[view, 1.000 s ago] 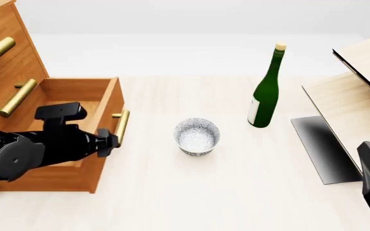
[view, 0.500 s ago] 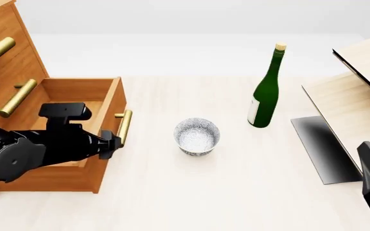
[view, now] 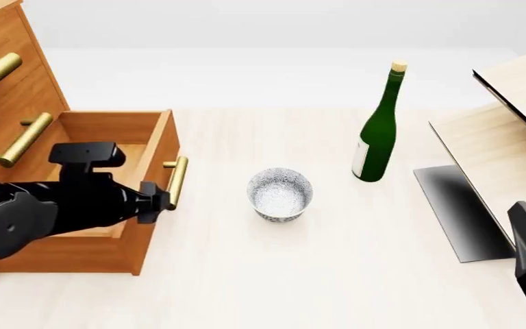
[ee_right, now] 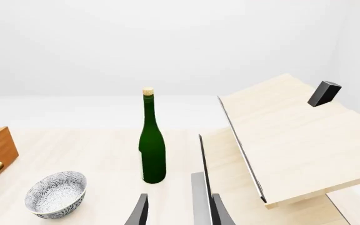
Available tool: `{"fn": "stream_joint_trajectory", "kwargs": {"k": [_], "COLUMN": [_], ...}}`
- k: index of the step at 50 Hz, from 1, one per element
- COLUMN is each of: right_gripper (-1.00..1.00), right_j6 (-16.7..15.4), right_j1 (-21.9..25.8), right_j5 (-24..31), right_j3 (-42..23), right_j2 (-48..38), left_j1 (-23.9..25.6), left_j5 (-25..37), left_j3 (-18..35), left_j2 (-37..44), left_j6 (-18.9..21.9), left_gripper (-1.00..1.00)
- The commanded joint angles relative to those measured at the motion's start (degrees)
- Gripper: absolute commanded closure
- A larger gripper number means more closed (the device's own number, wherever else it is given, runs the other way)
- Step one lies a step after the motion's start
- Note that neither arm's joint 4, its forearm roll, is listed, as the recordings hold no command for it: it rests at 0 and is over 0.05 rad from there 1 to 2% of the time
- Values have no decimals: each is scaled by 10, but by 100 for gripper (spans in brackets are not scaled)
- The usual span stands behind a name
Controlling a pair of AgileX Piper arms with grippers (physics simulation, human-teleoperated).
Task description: Put the bowl in the bottom drawer of the cabinet and close it.
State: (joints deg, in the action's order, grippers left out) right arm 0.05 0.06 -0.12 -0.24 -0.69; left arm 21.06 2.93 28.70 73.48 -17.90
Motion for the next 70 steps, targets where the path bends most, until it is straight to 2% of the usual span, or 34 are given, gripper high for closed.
{"fn": "stream_joint_trajectory", "kwargs": {"k": [1,31,70], "right_gripper": [-100,-100,-100], "right_j6": [0,0,0], "right_j1": [0,0,0], "right_j5": [0,0,0], "right_j3": [0,0,0], "right_j2": [0,0,0], "left_j1": [24,6,22], "left_j5": [5,64,87], "left_j3": [23,55,107], "left_j2": [-32,-92,-146], "left_j6": [28,74,106], "left_gripper": [-100,-100,-100]}}
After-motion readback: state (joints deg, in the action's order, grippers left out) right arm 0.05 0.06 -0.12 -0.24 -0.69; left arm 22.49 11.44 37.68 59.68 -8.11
